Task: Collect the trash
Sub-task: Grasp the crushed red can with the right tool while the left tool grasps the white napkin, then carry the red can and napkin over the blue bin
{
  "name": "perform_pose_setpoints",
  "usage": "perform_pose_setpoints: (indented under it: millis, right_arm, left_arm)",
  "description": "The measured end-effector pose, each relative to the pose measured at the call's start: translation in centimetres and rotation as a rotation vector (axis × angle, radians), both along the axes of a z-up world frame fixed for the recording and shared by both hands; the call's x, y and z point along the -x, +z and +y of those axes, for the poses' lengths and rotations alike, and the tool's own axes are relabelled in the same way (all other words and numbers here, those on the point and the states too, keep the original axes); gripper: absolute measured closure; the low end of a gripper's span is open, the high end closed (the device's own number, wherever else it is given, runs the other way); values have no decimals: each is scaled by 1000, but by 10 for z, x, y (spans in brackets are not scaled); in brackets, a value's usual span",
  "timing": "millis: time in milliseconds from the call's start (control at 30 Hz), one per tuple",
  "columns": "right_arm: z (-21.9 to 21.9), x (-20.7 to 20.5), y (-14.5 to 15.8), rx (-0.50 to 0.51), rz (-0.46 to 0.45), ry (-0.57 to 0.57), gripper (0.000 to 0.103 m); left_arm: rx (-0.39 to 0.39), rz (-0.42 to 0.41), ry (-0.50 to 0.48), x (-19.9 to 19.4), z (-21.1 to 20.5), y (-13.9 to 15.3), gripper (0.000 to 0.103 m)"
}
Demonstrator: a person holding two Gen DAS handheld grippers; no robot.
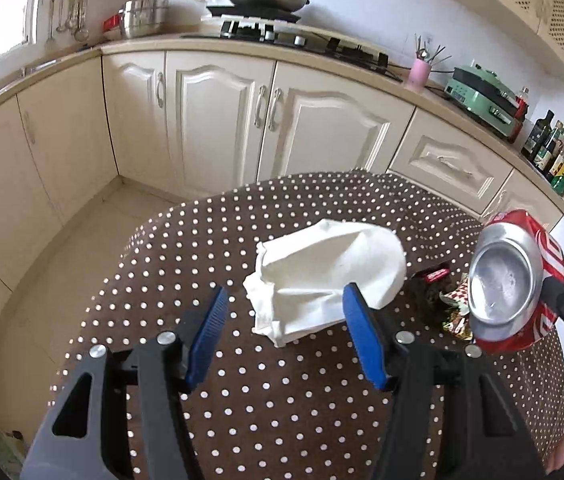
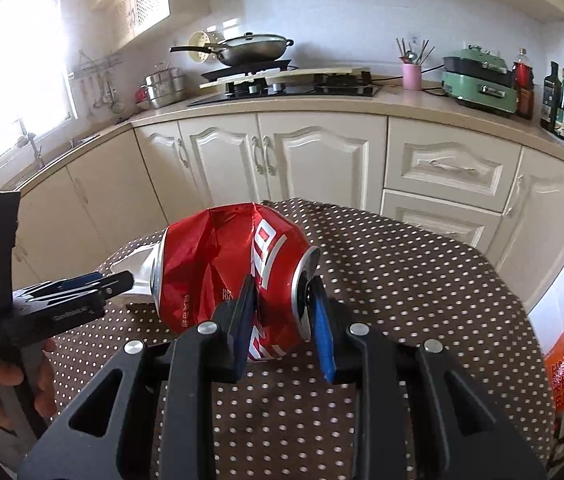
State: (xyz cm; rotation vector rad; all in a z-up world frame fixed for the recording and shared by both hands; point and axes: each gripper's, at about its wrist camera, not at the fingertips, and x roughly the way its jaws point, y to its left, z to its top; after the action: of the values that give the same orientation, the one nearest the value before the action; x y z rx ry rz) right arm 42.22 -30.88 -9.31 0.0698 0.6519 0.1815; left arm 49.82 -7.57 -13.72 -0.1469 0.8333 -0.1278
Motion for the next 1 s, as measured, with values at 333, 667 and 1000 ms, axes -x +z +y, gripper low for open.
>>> perform_pose_setpoints:
  millis: [333, 667, 1000]
  right_arm:
    - [5, -4, -8, 9, 16, 8, 77]
    - [27, 17, -3, 8, 4, 35, 77]
    - [106, 58, 4, 7, -3, 160, 77]
  left_arm:
    - [23, -68, -54, 12, -7, 7, 90]
    - [52, -132, -56, 64, 10, 31, 98]
    - [65, -155, 7, 149, 77, 37, 98]
